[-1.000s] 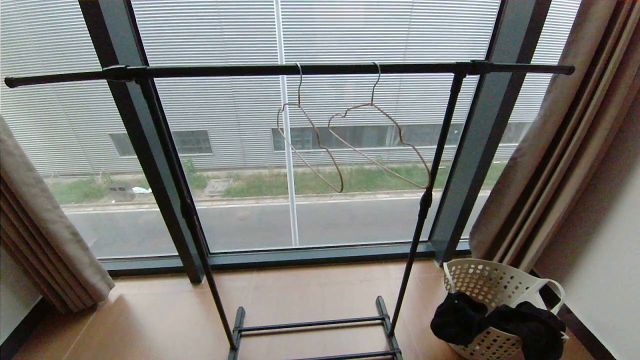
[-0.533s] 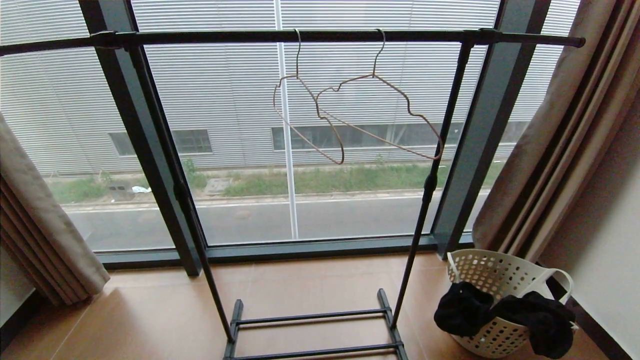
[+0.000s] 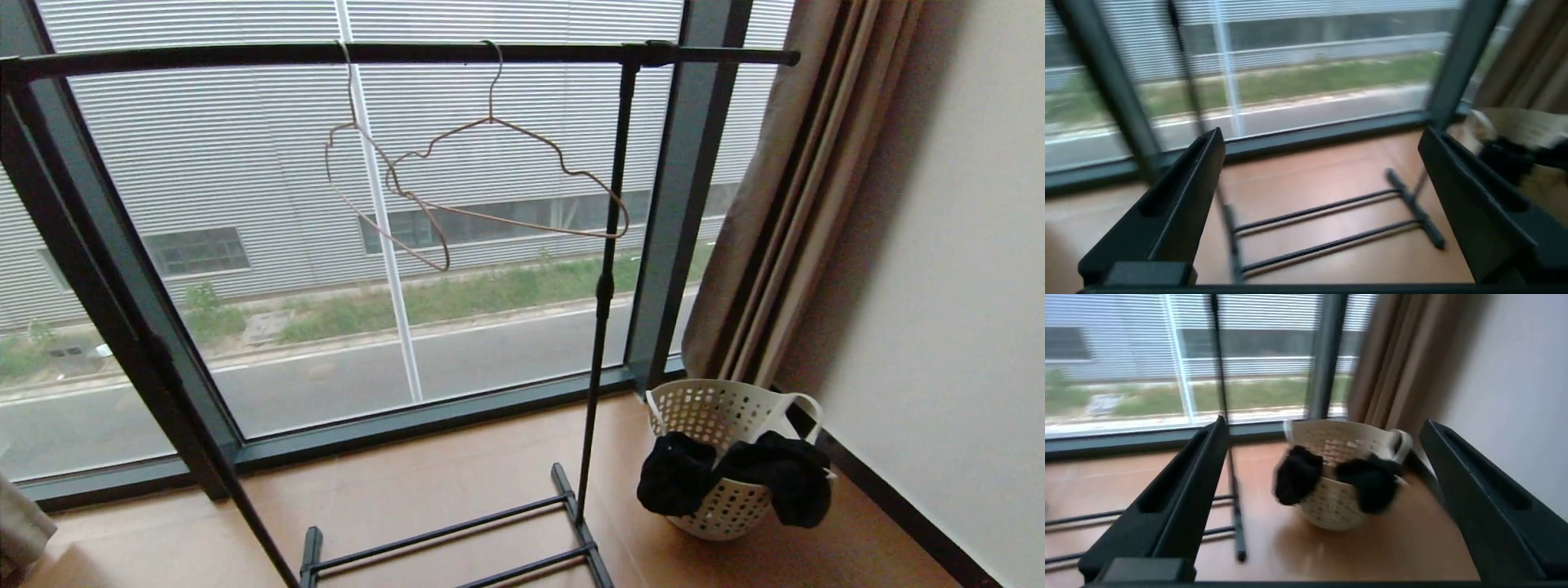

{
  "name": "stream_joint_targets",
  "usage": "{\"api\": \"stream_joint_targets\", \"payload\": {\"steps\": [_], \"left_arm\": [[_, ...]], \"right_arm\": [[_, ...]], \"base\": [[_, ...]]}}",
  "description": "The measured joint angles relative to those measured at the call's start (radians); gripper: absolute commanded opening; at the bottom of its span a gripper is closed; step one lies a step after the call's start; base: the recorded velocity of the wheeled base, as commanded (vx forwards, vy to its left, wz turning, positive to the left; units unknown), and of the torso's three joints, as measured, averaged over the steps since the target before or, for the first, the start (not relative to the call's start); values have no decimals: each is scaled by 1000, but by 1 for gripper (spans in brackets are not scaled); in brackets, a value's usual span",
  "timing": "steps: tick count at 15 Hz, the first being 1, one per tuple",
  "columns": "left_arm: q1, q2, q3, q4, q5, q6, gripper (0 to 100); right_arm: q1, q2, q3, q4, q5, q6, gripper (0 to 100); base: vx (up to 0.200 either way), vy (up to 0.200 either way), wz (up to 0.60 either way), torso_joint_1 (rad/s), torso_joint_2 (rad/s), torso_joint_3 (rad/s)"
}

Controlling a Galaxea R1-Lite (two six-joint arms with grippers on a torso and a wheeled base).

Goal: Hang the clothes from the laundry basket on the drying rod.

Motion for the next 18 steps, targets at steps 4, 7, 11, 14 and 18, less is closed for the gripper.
{"api": "stream_joint_targets", "payload": {"steps": [4, 7, 11, 14, 18], "left_arm": [[1, 0, 0, 1, 0, 0, 100], [1, 0, 0, 0, 0, 0, 100], [1, 0, 0, 0, 0, 0, 100], [0, 0, 0, 0, 0, 0, 100], [1, 0, 0, 1, 0, 0, 100]], "right_arm": [[1, 0, 0, 1, 0, 0, 100], [1, 0, 0, 0, 0, 0, 100], [1, 0, 0, 0, 0, 0, 100], [0, 0, 0, 1, 0, 0, 100], [1, 0, 0, 2, 0, 0, 100]], "base": [[0, -200, 0, 0, 1, 2], [0, -200, 0, -2, -1, 2], [100, -200, 0, 1, 2, 7], [200, -200, 0, -2, 2, 4], [100, -150, 0, 8, 7, 4]]}}
